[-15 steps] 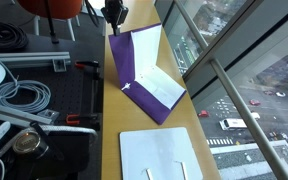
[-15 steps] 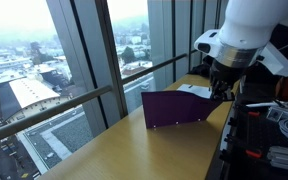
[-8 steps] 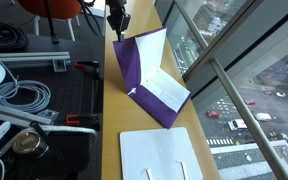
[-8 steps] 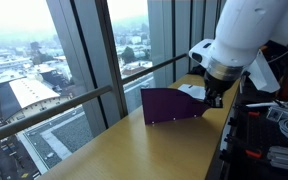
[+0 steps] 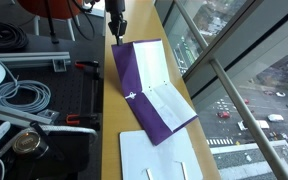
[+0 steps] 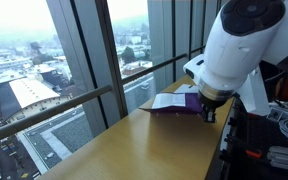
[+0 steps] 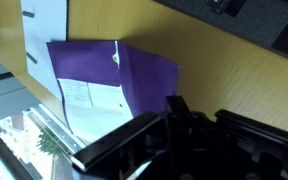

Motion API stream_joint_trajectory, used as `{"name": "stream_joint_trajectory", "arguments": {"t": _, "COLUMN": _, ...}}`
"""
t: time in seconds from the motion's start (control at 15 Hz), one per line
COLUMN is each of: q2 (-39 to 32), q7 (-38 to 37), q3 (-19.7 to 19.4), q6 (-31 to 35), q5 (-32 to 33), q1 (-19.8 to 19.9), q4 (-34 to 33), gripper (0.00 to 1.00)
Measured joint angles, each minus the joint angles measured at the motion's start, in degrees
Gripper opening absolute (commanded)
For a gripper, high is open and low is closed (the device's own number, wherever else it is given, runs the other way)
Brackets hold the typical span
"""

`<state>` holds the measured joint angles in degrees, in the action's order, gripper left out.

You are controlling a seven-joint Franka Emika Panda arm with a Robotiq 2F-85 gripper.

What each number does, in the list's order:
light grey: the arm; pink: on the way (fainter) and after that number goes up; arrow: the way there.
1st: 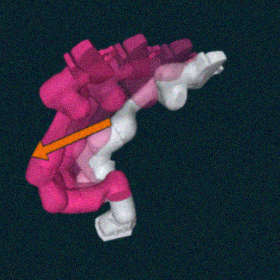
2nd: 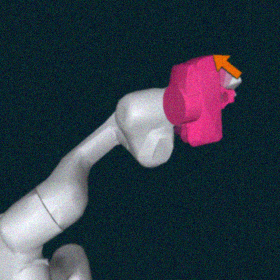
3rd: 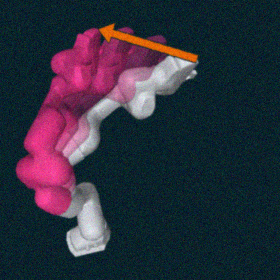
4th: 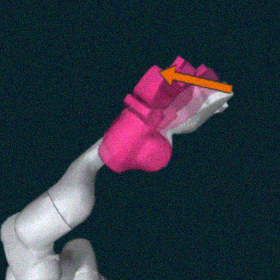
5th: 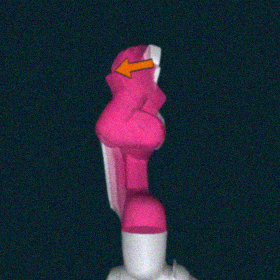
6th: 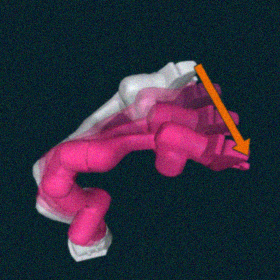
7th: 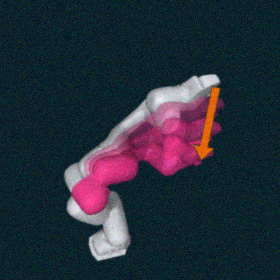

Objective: Open the purple file holder

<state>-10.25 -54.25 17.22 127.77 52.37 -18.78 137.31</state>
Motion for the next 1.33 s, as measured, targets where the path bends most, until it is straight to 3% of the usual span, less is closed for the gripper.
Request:
{"name": "stream_joint_trajectory", "arguments": {"t": 0.87, "q2": -6.5, "q7": -5.3, "q3": -3.3, "q6": -4.2, "q5": -0.4, "q1": -0.3, "q4": -10.3, "gripper": 0.00}}
{"name": "stream_joint_trajectory", "arguments": {"t": 1.33, "q2": -9.8, "q7": -7.5, "q3": -3.4, "q6": -4.6, "q5": -3.8, "q1": -0.5, "q4": -13.3, "gripper": 0.00}}
